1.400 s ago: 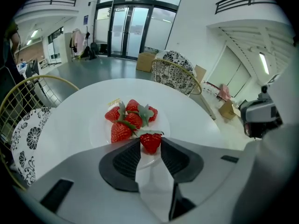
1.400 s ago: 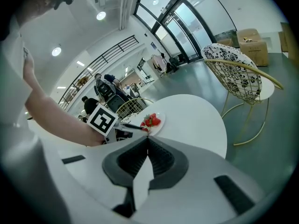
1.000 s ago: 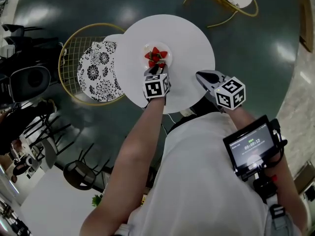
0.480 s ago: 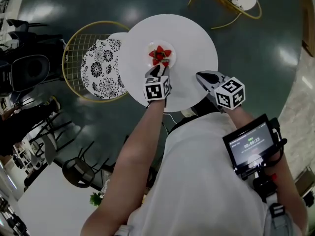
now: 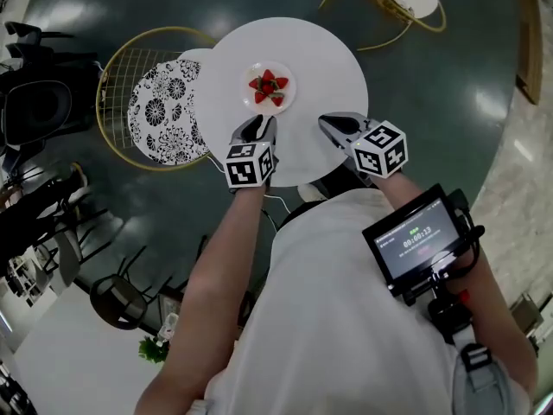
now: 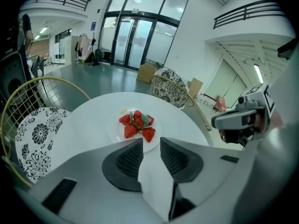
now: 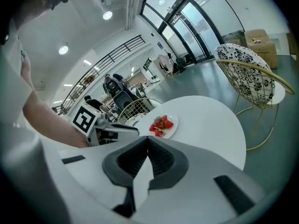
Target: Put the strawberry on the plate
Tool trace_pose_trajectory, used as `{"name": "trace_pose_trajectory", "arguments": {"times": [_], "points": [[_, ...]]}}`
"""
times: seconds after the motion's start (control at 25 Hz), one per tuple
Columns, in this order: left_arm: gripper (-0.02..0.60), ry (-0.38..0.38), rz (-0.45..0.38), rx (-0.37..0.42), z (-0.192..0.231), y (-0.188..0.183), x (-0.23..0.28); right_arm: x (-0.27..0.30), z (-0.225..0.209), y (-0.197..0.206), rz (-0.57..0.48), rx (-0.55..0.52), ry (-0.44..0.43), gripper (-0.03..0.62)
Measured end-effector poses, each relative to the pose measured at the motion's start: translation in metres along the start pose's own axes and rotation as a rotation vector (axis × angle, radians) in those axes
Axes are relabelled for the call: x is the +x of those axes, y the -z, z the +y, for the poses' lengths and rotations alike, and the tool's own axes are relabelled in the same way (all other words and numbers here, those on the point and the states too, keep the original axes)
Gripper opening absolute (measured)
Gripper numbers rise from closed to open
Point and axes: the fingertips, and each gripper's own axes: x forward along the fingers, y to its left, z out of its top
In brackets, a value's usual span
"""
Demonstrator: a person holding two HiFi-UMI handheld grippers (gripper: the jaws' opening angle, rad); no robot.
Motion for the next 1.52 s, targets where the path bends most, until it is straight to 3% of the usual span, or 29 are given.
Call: {"name": "trace_pose_trajectory", "arguments": {"times": [0.24, 0.48, 0.88, 1.52], "points": [[0.115, 0.004, -0.057, 0.003, -0.009, 0.004, -0.023, -0.001, 0.004, -0.006, -0.018, -0.024, -0.018, 0.006], [0.009, -0.015, -0.141, 0.004, -0.008, 0.001, -0.052, 0.000, 0.011, -0.010, -0.027, -0.079, -0.032, 0.006], [0.006, -0.027, -0.268, -0.018, -0.005, 0.015, -0.104, -0.011, 0.036, -0.016, -0.092, -0.142, -0.059, 0.006], [0.006, -0.019, -0.355, -0.020, -0.020, 0.065, -0.163, -0.048, 0.096, 0.022, -0.159, -0.219, -0.045, 0.006]]}}
